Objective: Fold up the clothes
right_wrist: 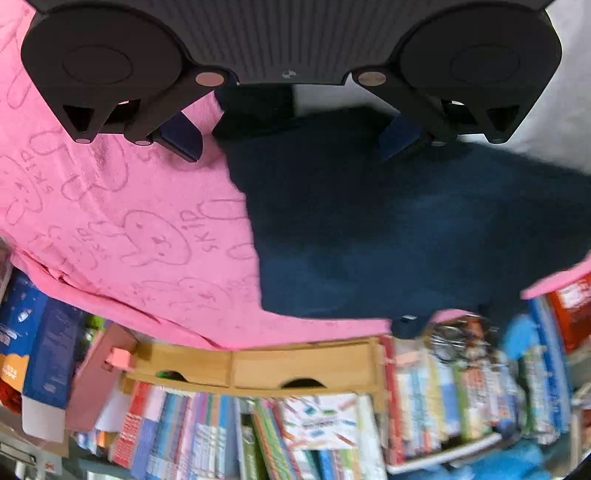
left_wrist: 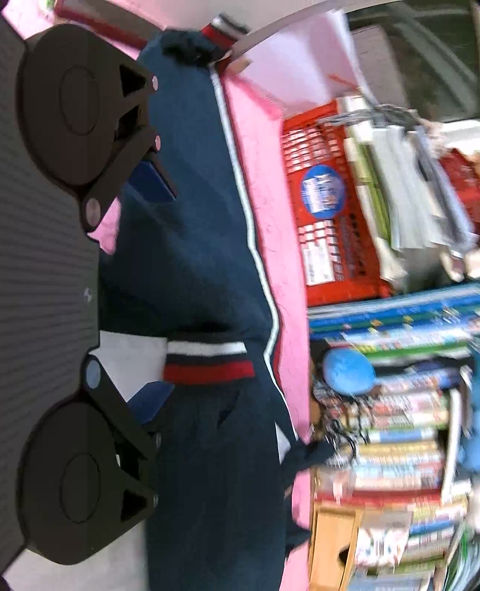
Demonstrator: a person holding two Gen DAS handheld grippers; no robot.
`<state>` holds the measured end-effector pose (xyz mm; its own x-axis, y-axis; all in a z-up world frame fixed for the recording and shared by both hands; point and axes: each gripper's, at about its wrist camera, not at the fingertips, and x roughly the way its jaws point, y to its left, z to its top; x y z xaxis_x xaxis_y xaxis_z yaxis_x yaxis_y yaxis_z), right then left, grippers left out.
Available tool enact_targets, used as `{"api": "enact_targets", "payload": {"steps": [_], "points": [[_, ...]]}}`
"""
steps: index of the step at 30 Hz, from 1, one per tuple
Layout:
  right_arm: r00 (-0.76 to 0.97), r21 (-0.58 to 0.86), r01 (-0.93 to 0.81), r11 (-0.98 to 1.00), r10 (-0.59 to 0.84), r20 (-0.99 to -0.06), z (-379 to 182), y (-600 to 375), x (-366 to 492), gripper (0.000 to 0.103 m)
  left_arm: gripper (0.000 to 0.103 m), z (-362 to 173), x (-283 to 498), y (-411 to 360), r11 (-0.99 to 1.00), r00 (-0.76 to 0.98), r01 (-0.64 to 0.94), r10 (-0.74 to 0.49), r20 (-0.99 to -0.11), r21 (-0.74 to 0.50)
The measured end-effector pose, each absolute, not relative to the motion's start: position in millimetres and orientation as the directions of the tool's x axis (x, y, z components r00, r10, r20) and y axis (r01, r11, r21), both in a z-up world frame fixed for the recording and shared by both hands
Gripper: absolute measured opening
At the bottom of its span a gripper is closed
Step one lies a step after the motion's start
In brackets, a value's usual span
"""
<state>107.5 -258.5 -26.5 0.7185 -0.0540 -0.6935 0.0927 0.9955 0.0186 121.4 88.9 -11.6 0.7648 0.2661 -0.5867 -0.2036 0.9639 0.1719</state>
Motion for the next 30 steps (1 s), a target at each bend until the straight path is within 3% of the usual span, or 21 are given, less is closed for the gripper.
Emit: {"api": "enact_targets", "payload": {"steps": [5, 11, 30], "points": [[0.74, -0.062, -0.033, 0.997, -0.017, -0.672, -1.6, -232.8, 64.8, 0.103, 0.103, 6.1, 72.5, 73.6, 0.982, 0.785, -0.107, 0.18, -0.593, 0.156], [0.724, -0.127, -0.165, 0.978, 0.033, -0.69, 6.2, -205.8, 17.8, 0.103, 0.103, 4.6, 31.7, 52.6, 0.974, 0.779, -0.04, 0.171, -0.603, 0.225], [0.68, -0.174, -0.263, 0.949, 0.055, -0.731, 3.5, -183.3, -100.2, 0.103, 0.103, -0.5, -76.9, 31.7, 0.98, 0.762, 0.059, 0.078, -0.643, 0.188]]}}
